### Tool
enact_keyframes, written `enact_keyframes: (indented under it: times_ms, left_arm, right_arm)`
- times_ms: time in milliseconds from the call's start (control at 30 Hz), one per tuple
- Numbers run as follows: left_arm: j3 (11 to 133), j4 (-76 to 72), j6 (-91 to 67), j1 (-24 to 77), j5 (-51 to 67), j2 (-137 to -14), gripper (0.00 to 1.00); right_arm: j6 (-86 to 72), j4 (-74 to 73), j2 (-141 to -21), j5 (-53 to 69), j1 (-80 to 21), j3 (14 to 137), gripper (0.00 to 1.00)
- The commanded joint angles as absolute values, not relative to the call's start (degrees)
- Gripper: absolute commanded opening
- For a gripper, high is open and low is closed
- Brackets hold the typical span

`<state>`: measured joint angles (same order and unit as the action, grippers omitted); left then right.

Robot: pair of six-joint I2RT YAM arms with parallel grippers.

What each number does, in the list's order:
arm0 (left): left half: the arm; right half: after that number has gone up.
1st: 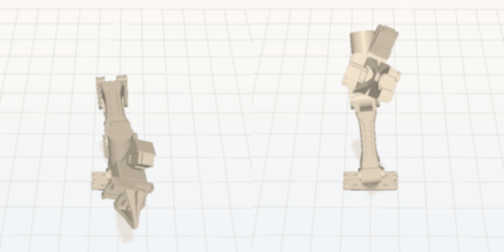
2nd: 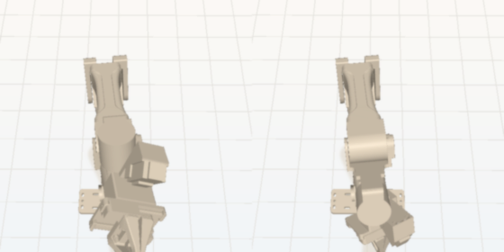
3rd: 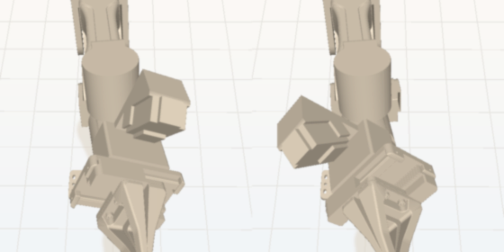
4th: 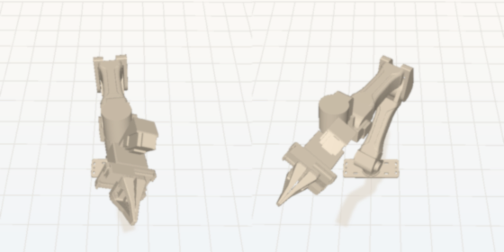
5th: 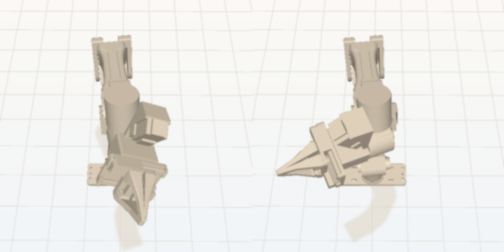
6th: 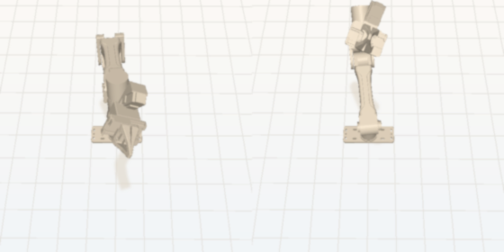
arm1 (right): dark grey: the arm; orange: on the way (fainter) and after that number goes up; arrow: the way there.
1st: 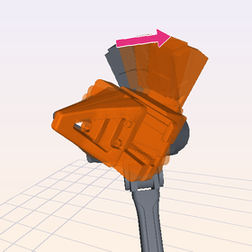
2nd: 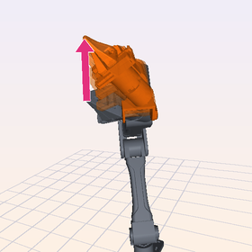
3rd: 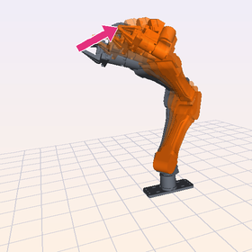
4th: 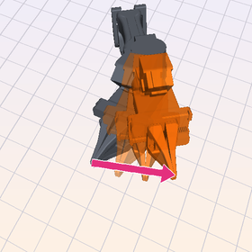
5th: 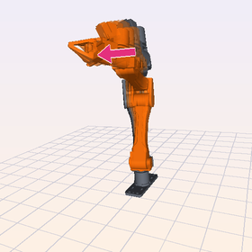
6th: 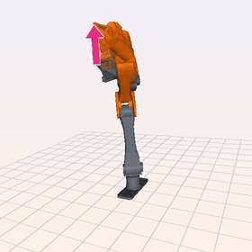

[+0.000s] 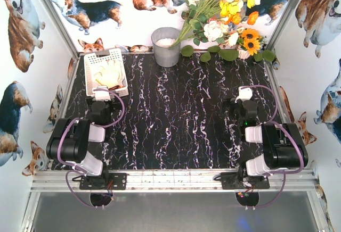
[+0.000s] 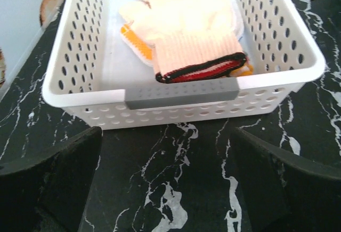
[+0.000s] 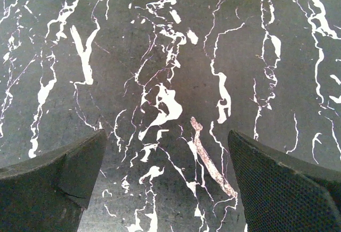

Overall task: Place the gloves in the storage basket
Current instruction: Reset both arms

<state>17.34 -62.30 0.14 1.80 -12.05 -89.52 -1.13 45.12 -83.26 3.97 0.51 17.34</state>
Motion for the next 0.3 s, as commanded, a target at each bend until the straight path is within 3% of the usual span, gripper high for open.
enact_keyframes:
  times_ms: [0,267]
  left_arm:
    - [17.4,-63.1,1.4,1.7,-15.2,-89.2,1.0]
    - [17.5,-63.0,3.0,1.7,-10.9,-89.1,1.0]
  right_arm:
    - [1.1,45.8,-82.2,6.3,0.2,19.1,1.0]
    - [0.4,48.2,-83.4,4.7,0.7,18.8,1.0]
